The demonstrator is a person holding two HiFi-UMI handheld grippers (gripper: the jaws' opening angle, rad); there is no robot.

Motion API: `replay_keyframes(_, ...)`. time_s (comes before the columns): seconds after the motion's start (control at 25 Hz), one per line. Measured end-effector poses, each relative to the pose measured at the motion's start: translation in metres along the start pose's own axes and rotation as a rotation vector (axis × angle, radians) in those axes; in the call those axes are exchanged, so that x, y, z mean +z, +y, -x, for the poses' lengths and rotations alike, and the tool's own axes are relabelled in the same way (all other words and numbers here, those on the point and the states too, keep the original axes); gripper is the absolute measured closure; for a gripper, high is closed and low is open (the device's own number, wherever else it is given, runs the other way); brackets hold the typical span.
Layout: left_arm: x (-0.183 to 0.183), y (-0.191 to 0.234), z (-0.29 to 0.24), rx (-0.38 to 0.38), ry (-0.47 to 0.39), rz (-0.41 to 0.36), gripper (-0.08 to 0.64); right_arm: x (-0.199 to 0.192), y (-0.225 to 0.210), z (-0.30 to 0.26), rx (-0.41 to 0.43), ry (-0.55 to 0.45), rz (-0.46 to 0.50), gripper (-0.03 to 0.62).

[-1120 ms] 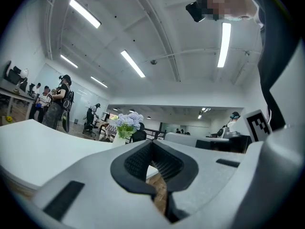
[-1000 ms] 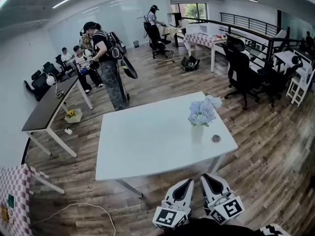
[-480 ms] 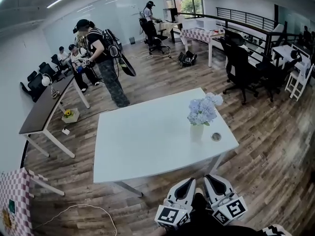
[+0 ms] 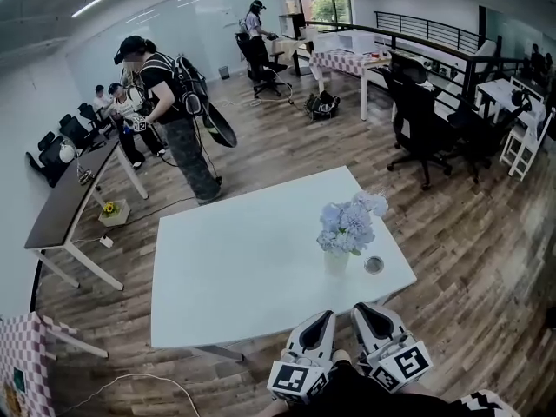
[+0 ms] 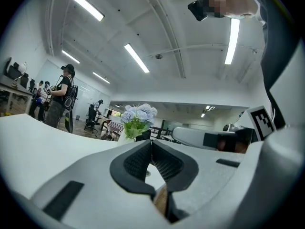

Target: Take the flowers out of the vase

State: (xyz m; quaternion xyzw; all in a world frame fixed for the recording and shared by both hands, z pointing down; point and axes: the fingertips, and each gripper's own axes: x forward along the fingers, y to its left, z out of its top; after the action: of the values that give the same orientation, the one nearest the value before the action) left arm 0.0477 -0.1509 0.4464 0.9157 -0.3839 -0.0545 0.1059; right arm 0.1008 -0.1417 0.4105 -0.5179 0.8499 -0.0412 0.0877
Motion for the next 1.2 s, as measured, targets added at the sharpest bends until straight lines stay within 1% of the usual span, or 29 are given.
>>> replay_keyframes(0.08,0.005,0.011,-0.017,0.014,-0.014,-0.001,0.555,0.002,-0.018,-0.015,-0.007,-0.001,-0.007,0.561)
replay_keyframes(0.2,0.013,0.025,-0.037,0.021,-0.006,-0.018,0.555,0.003,-0.038,-0.036,-0.006,0.006,-0.019,0.561)
replay_keyframes(0.36,0.019,0.044,-0.065,0.060,-0.013,-0.003,0.555,0.006,-0.060,-0.061,0.008,0.014,-0.015,0.561)
replay_keyframes(0.56,0.015,0.057,-0.090,0.078,0.013,-0.016,0.555,0.005,-0.085,-0.078,0.019,0.023,-0.009,0.561)
replay_keyframes(0.68,0.016,0.063,-0.098,0.097,-0.002,-0.015,0.555,0.003,-0.096,-0.081,0.018,0.034,-0.011,0.561)
replay_keyframes(0.76,0.016,0.063,-0.099,0.096,-0.012,-0.006,0.555,0.001,-0.099,-0.081,0.019,0.038,-0.007,0.561)
replay_keyframes(0.92,0.011,0.070,-0.095,0.077,0.017,0.012,0.555,-0.004,-0.095,-0.083,0.002,0.035,0.007,0.561)
replay_keyframes(1.2,0.016,0.087,-0.090,0.054,0.048,0.017,0.555,0.005,-0.085,-0.078,-0.026,-0.017,0.017,0.561)
